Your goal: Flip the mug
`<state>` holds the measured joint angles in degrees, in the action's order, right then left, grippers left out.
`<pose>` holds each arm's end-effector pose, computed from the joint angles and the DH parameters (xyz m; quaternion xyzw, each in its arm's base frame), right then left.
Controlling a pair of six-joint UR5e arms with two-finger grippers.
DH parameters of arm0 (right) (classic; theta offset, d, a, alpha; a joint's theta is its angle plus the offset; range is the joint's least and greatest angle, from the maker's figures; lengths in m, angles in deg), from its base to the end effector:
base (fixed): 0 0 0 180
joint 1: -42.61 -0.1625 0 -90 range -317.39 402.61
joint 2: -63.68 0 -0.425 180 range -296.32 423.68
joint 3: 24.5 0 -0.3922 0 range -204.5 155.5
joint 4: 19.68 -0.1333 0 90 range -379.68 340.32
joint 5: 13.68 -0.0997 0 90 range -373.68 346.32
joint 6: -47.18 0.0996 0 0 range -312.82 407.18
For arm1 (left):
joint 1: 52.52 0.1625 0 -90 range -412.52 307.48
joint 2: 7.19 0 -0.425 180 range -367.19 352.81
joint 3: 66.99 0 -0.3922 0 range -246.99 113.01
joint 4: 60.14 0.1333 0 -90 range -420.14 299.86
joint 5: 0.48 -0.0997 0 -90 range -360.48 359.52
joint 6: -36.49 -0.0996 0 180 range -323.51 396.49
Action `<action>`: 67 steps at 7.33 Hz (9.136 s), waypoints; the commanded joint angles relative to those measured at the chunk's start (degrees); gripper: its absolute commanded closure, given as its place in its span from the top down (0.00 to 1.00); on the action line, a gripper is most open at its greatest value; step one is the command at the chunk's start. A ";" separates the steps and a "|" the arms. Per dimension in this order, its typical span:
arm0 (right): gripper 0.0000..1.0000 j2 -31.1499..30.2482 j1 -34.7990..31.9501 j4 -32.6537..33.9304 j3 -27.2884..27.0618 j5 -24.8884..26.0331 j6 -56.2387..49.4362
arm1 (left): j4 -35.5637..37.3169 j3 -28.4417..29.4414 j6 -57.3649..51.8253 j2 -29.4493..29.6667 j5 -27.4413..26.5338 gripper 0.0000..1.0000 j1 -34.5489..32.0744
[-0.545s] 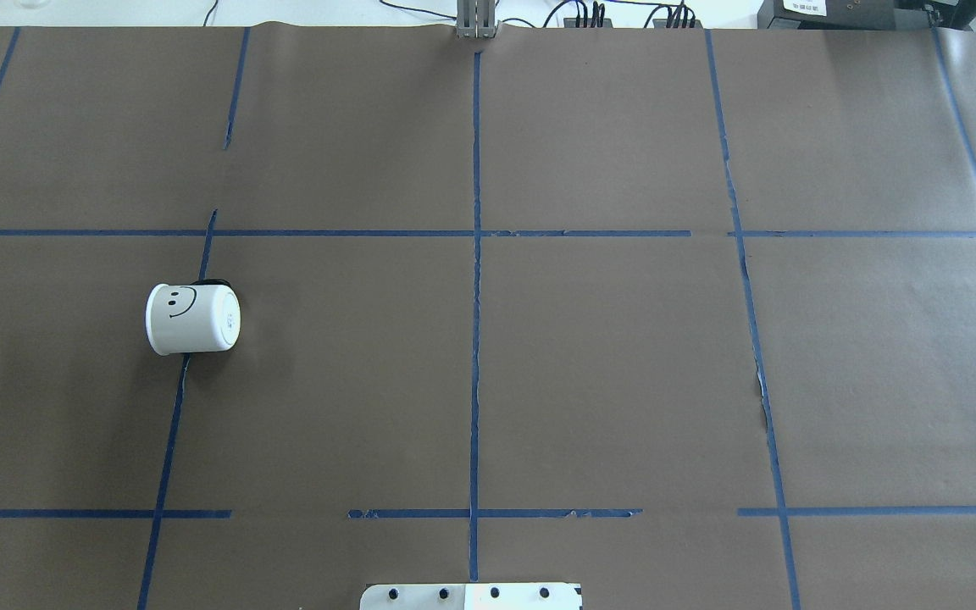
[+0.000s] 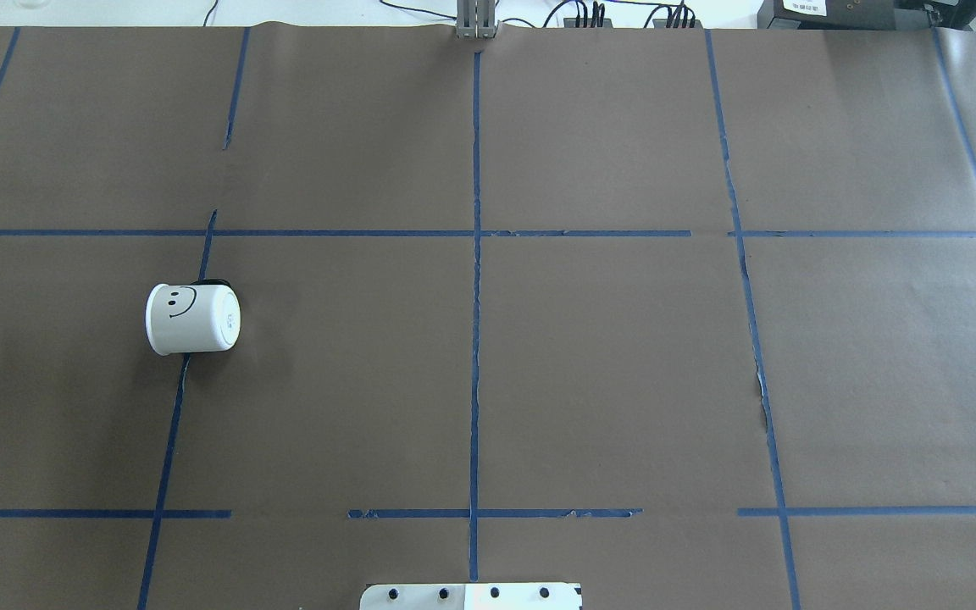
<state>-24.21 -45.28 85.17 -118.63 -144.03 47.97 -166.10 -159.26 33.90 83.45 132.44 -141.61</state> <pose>0.0506 -0.4949 0.6346 -0.0791 -0.3420 0.0151 0.9362 -0.0573 -0.5153 0.6043 0.1578 0.3586 0.0880 0.9158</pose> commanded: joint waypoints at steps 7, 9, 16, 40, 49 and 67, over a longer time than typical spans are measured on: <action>1.00 0.00 0.00 0.00 0.00 0.00 0.00 | -19.00 -7.05 43.68 -0.63 -0.73 1.00 16.88; 1.00 -0.09 0.00 0.00 0.00 0.00 0.00 | -40.98 -6.96 65.15 -5.37 -3.78 1.00 26.90; 1.00 0.00 0.00 0.00 0.00 0.00 0.00 | -81.68 8.76 92.30 -1.19 -30.85 1.00 48.55; 1.00 0.00 0.00 0.00 0.00 0.00 0.00 | 9.80 19.49 97.78 55.70 -14.44 0.17 59.20; 1.00 0.00 0.00 0.00 0.00 0.00 0.00 | 19.30 -20.21 52.03 23.16 -12.09 1.00 35.80; 1.00 0.00 0.00 0.00 0.00 0.00 0.00 | 18.24 -5.82 -10.24 -4.42 0.15 1.00 -1.88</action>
<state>-24.21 -45.28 85.17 -118.63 -144.02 47.97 -147.86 -165.09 23.62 78.99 132.51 -143.49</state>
